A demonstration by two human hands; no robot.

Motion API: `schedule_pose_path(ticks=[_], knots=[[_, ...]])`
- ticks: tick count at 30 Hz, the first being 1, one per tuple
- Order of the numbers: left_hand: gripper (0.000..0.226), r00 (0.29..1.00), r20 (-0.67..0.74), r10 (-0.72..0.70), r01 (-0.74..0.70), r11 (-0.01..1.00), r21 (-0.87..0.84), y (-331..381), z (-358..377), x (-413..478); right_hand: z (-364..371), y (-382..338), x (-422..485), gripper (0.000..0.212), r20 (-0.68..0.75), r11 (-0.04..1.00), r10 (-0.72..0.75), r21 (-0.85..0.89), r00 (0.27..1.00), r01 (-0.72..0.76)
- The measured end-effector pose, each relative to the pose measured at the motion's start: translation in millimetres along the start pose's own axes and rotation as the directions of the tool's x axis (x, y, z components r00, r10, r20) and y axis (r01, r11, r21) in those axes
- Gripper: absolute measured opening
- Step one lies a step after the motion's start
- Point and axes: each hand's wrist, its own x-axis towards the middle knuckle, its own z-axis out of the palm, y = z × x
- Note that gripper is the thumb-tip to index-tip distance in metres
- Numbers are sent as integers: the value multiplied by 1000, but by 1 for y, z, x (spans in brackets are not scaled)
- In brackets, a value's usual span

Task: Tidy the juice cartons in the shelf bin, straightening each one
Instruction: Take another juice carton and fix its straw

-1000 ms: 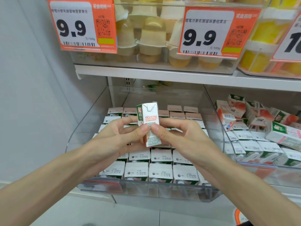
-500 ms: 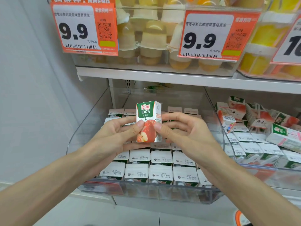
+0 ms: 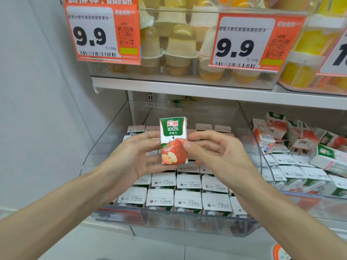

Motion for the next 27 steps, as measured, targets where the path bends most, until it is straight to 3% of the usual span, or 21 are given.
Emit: schedule_pose_path(ticks=[3,6,13,20,24,27], knots=[[32,999,2,52,-52,998,27,-1,-1,-3,1,1,0,9,-6,1000,6,7,1000,-6],[38,997,27,74,-75,996,40,-3,-1,-6,3,2,-1,9,41,999,-18,-27,999,20],[48,994,89,67,-73,995,63,-4,-2,-7,4,1,-4,35,134,985,-65,-150,989,85],[44,990,123,68,-75,996,56,-6,-1,-6,4,3,0,43,53,990,-68,-120,996,74],[41,988,139,66,-73,996,46,-4,-1,-6,2,2,2,17,0,998,-52,-45,999,52],[40,991,122,55,-55,998,-7,-3,-2,-5,-2,-1,2,38,14,1000,-18,-16,1000,18]])
